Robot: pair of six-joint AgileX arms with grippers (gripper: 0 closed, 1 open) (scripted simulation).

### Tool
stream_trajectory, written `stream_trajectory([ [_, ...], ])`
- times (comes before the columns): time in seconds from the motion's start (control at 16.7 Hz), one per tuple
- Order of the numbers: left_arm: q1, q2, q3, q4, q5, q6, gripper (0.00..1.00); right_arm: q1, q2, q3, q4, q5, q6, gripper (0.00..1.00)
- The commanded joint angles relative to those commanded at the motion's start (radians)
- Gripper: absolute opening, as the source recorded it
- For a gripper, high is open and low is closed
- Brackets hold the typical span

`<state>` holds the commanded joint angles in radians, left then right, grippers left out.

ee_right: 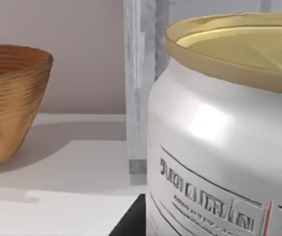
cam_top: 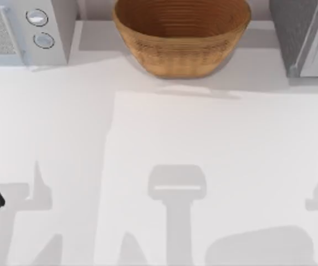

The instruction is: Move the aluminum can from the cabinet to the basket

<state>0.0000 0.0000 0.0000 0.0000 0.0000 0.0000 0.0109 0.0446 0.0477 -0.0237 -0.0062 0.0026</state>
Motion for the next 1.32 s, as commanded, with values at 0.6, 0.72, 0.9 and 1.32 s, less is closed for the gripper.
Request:
stream_trajectory([
  [0.6, 0.000, 0.000, 0.000, 0.000, 0.000, 0.000, 1.00, 0.002, -0.007, -0.024, 0.029, 0.016, 0.000, 0.00],
  [0.72, 0.000, 0.000, 0.000, 0.000, 0.000, 0.000, 1.00, 0.025, 0.066, 0.045, 0.047, 0.040, 0.001, 0.00],
  [0.9, 0.000, 0.000, 0.000, 0.000, 0.000, 0.000, 1.00, 0.079, 0.254, 0.209, 0.090, 0.096, 0.003, 0.00],
  [1.32, 0.000, 0.000, 0.000, 0.000, 0.000, 0.000, 1.00, 0.260, 0.954, 0.764, 0.235, 0.286, 0.010, 0.00],
])
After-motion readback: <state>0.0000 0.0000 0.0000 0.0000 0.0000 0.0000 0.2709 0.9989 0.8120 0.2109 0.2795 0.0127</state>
